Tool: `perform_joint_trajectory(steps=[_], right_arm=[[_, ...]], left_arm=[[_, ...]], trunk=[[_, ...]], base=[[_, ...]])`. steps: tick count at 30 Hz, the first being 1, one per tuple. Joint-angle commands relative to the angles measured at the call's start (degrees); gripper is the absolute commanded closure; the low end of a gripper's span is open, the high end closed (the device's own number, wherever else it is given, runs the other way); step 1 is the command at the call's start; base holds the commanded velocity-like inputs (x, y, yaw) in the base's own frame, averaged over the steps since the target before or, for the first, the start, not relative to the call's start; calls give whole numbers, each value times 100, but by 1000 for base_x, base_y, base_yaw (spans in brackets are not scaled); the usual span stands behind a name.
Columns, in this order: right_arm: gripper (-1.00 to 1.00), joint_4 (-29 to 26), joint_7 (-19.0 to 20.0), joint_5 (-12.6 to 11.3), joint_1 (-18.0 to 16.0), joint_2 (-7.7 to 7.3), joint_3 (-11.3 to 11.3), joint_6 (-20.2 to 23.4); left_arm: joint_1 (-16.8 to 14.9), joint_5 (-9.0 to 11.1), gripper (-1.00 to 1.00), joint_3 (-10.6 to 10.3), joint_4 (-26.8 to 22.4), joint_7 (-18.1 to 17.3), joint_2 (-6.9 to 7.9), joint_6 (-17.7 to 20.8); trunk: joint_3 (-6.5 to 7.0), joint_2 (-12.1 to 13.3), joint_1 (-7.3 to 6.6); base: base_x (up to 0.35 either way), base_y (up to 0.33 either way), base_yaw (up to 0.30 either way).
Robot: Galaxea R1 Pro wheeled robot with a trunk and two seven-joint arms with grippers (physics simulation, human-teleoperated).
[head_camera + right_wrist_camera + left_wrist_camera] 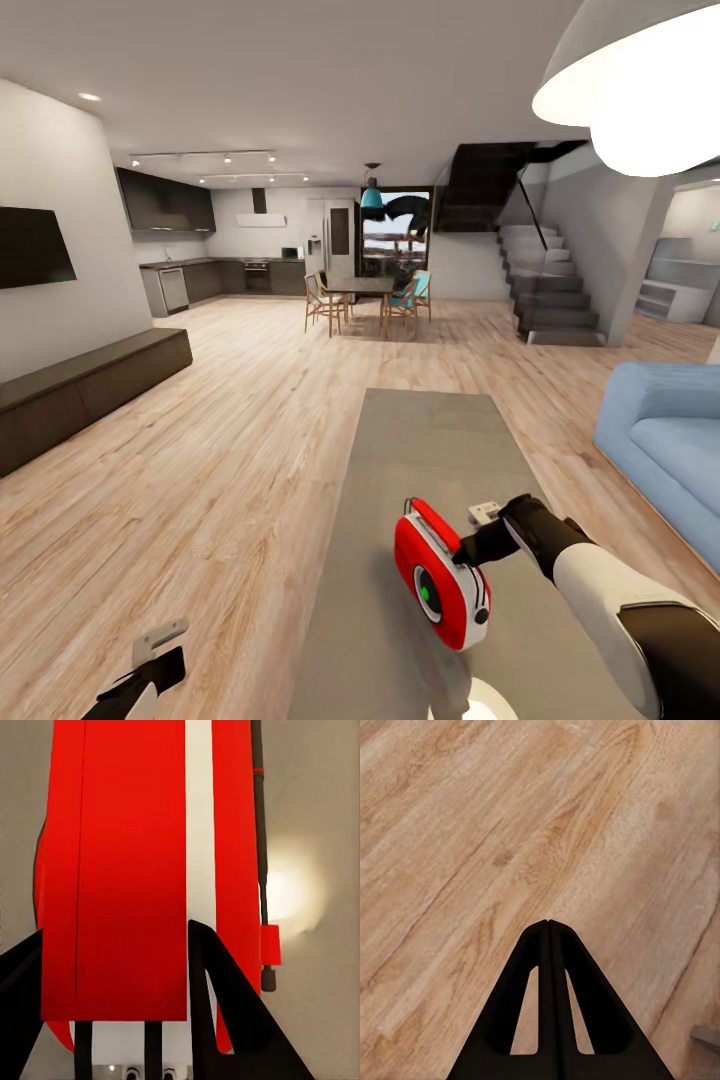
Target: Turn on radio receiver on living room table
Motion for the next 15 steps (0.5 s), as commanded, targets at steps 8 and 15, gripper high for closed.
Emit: perform_joint_trajectory(steps=[8,15], right_arm=[[100,29,6,-27,-2,0,-19,-57],[100,108,3,-27,5,0,-19,-513]], left_arm=[[0,0,100,5,0,0,8,0],[0,0,100,8,0,0,5,0]], trunk=[[0,0,0],[0,0,0]], base=[[0,0,0],[0,0,0]])
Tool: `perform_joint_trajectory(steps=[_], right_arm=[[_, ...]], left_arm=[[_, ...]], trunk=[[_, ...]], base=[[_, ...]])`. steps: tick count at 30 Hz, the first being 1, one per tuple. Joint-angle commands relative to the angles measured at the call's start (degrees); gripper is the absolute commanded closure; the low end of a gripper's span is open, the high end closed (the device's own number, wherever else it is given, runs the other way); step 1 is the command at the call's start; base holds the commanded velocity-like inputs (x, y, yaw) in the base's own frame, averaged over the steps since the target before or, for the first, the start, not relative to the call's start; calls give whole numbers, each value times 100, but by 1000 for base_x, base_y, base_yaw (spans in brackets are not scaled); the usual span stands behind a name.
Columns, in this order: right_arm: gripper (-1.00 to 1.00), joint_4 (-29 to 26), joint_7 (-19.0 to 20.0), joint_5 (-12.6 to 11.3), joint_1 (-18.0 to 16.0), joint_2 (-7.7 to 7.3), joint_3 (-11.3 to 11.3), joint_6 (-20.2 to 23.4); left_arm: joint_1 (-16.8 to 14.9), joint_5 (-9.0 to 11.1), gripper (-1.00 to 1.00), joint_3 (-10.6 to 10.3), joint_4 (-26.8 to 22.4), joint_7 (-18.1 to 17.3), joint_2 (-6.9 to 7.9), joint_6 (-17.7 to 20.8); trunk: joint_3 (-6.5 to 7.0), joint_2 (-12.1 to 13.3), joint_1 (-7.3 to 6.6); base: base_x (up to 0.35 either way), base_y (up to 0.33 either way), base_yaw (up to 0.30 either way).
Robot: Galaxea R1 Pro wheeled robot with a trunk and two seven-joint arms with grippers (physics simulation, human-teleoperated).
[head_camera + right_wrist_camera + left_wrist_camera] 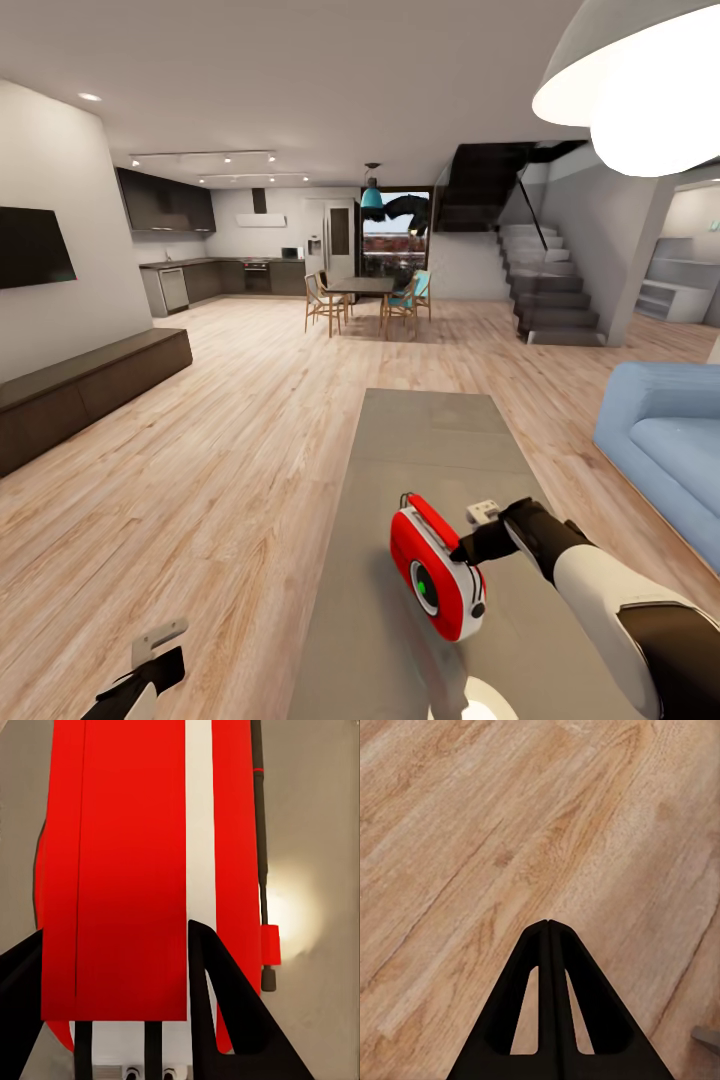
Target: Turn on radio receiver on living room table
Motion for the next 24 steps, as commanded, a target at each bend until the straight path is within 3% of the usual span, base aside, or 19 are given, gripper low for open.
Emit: perform_joint_trajectory(steps=[1,9,24], right_arm=[[100,31,-2,-26,-1,0,-17,-77],[100,91,-6,-26,1,0,-16,-206],[100,98,-6,-26,1,0,-9,-212]], left_arm=[[0,0,100,0,0,0,-2,0],[0,0,100,0,2,0,-10,0],[0,0,100,0,3,0,-35,0]], trunk=[[0,0,0],[0,0,0],[-269,-602,329]], base=[[0,0,0],[0,0,0],[0,0,0]])
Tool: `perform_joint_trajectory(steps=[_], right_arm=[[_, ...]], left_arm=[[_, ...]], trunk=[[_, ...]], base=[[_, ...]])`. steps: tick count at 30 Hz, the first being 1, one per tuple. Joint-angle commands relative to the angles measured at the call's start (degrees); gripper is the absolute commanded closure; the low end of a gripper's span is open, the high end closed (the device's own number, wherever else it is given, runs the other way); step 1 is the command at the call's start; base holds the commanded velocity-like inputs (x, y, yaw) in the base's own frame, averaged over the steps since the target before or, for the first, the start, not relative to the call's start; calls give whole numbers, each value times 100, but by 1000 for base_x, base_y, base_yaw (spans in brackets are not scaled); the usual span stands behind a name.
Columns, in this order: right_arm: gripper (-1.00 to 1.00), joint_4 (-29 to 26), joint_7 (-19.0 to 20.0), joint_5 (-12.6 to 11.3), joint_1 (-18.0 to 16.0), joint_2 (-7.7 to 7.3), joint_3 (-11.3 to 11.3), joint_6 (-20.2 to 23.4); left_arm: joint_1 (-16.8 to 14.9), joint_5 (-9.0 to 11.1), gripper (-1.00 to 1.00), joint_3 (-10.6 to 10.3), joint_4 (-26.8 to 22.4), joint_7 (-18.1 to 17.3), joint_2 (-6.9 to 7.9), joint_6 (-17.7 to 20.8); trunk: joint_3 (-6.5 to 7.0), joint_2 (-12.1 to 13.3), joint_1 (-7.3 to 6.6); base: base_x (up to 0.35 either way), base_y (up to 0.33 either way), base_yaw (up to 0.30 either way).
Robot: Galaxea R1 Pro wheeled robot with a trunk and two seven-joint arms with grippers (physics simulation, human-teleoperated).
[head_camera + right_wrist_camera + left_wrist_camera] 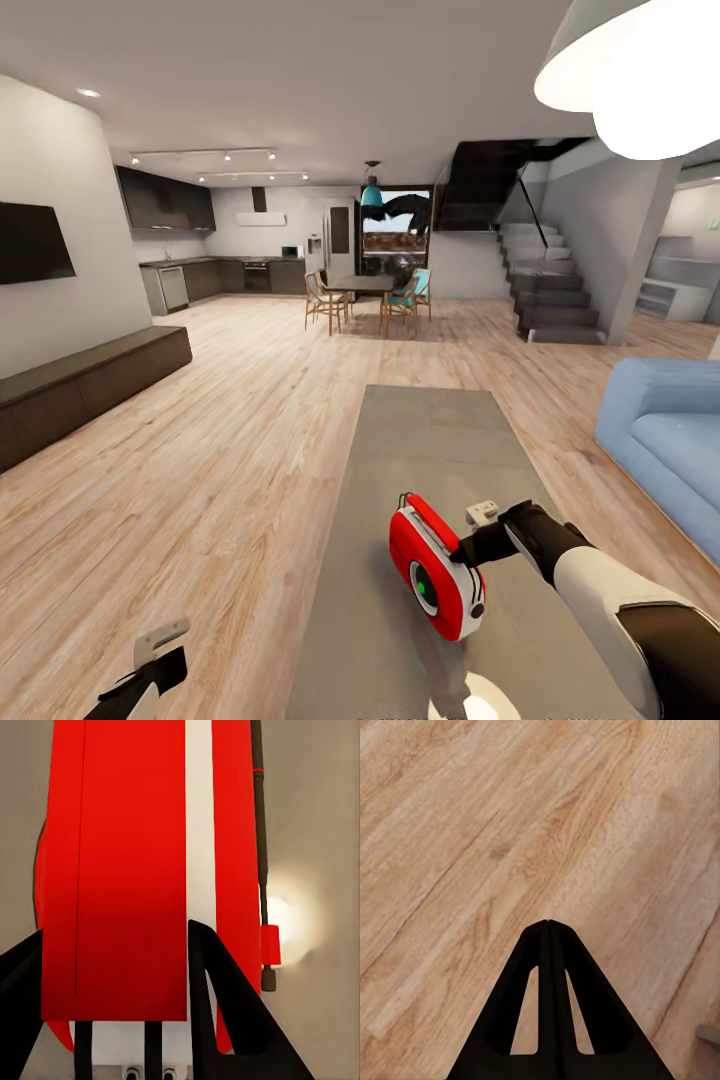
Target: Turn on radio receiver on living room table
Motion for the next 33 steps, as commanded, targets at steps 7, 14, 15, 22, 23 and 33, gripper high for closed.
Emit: perform_joint_trajectory(steps=[7,14,15,22,23,33], right_arm=[[100,-5,0,-30,-2,0,-25,4],[100,-6,0,-32,-2,0,-27,8],[100,-7,0,-30,-2,0,-27,6],[100,-2,0,-24,-2,0,-31,6],[100,-2,0,-24,-2,0,-30,7],[100,-2,0,-27,-2,0,-27,10]], left_arm=[[0,0,100,0,1,0,-8,0],[0,0,100,0,1,0,-15,0],[0,0,100,0,2,0,-15,0],[0,0,100,0,2,-4,-9,0],[0,0,100,0,4,-4,-8,0],[0,0,100,0,6,-3,-15,0]], trunk=[[-90,-202,110],[-90,-202,110],[-90,-202,110],[-126,-283,154],[-144,-323,176],[-323,-724,396]], base=[[0,0,0],[0,0,0],[0,0,0],[0,0,0],[0,0,0],[0,0,0]])
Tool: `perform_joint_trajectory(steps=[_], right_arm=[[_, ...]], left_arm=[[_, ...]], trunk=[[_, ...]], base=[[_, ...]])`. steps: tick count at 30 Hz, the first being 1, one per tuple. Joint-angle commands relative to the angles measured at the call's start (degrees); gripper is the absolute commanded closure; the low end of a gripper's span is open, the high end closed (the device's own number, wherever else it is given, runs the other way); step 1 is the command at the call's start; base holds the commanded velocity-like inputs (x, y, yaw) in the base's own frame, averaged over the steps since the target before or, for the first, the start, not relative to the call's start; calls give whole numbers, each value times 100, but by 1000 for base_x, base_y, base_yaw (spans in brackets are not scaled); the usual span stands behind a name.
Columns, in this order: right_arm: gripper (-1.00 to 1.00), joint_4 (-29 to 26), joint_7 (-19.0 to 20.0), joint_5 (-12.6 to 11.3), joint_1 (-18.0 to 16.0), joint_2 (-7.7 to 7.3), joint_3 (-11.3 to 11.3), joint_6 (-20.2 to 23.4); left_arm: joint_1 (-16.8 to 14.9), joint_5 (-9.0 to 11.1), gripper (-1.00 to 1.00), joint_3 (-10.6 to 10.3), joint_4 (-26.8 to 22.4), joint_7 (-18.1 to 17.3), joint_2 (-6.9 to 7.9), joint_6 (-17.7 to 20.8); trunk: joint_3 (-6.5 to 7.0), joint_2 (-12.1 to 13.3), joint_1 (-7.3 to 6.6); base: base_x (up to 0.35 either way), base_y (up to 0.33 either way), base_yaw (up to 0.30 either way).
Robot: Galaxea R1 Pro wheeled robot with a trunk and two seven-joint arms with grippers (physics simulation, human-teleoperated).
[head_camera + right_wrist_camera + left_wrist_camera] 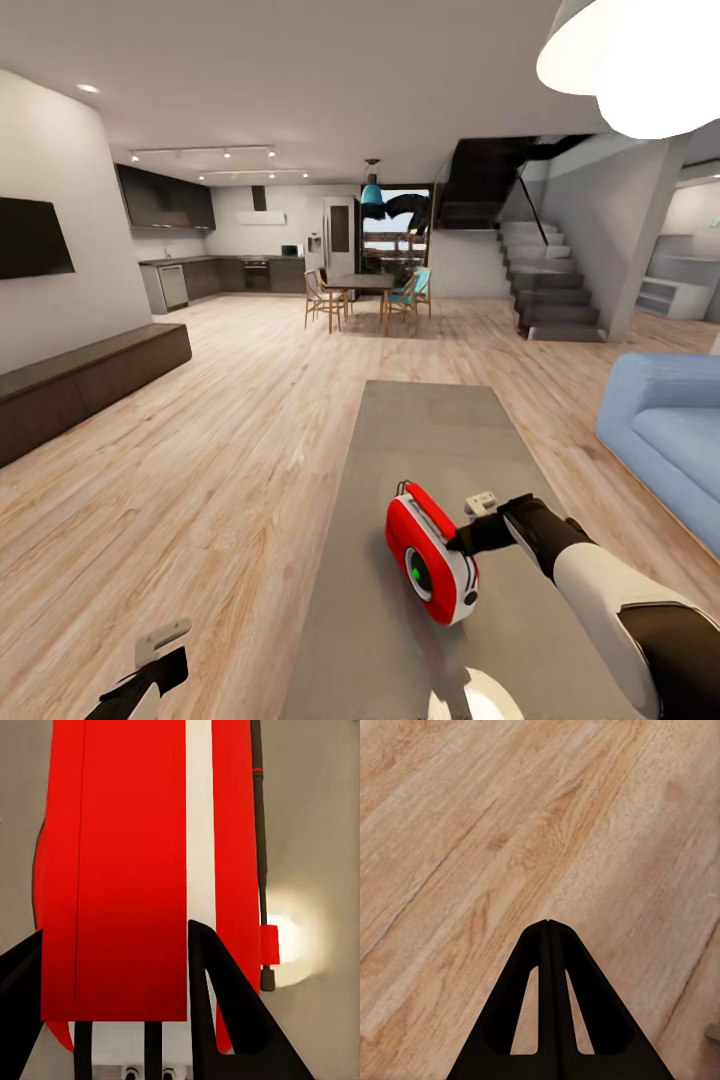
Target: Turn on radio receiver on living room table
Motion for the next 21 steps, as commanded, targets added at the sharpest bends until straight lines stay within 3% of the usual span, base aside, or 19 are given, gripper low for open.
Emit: perform_joint_trajectory(steps=[1,8,9,21], right_arm=[[100,262,-7,146,5,-1,43,-32],[100,262,-14,147,5,-1,44,-6],[-100,262,-15,147,5,-1,45,-1],[-100,262,-16,148,5,-1,45,4]], left_arm=[[-1,0,100,0,0,-1,0,0],[-1,0,100,0,-1,0,-7,0],[-1,0,100,0,-2,0,-8,0],[-1,0,100,0,-1,1,-9,0]], trunk=[[-20,-40,24],[-20,-40,24],[-20,-40,24],[-20,-40,24]], base=[[0,0,0],[0,0,0],[0,0,0],[0,0,0]])
